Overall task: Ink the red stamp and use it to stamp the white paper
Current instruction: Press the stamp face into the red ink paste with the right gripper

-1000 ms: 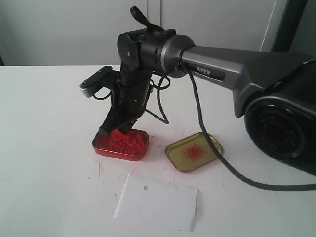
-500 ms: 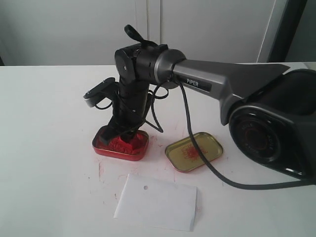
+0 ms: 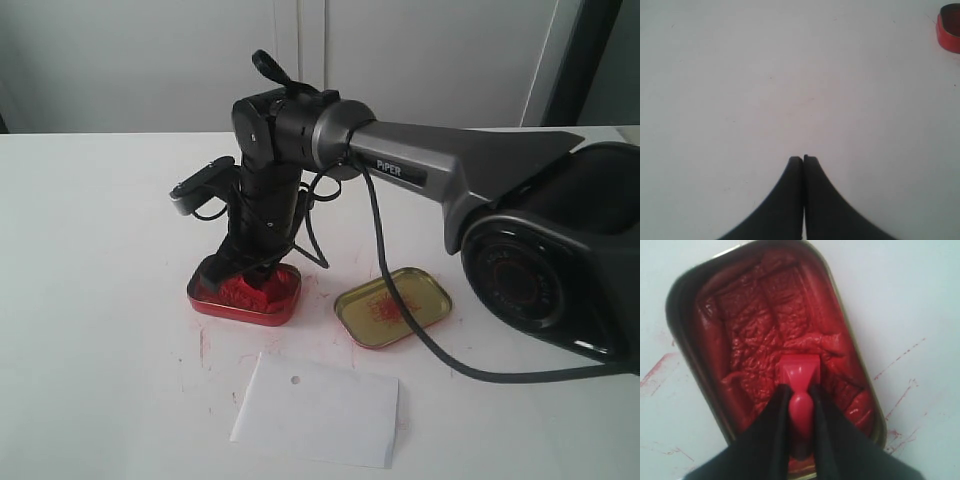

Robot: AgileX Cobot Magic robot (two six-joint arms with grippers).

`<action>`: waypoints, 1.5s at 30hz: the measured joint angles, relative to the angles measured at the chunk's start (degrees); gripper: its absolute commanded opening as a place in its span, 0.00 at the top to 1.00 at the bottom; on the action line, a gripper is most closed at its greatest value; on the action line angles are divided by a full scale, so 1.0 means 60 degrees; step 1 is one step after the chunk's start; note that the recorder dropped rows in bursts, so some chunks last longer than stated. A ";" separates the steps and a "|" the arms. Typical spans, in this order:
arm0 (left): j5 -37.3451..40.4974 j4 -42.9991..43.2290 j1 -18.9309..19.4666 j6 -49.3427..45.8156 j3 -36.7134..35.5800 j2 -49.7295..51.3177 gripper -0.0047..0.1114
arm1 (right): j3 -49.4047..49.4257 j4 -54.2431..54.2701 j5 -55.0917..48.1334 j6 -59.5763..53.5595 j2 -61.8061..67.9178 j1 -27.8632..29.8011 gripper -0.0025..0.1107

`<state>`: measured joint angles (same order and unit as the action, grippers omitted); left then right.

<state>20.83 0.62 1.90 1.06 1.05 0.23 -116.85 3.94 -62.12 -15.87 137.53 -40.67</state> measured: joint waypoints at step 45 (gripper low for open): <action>0.0000 0.0000 0.0000 0.0000 0.0000 0.0000 0.96 | 0.0247 -0.0657 0.0099 0.0133 -0.1097 -0.0072 0.98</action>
<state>20.83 0.62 1.90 1.06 1.05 0.23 -115.37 0.00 -61.53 -15.07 130.95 -41.10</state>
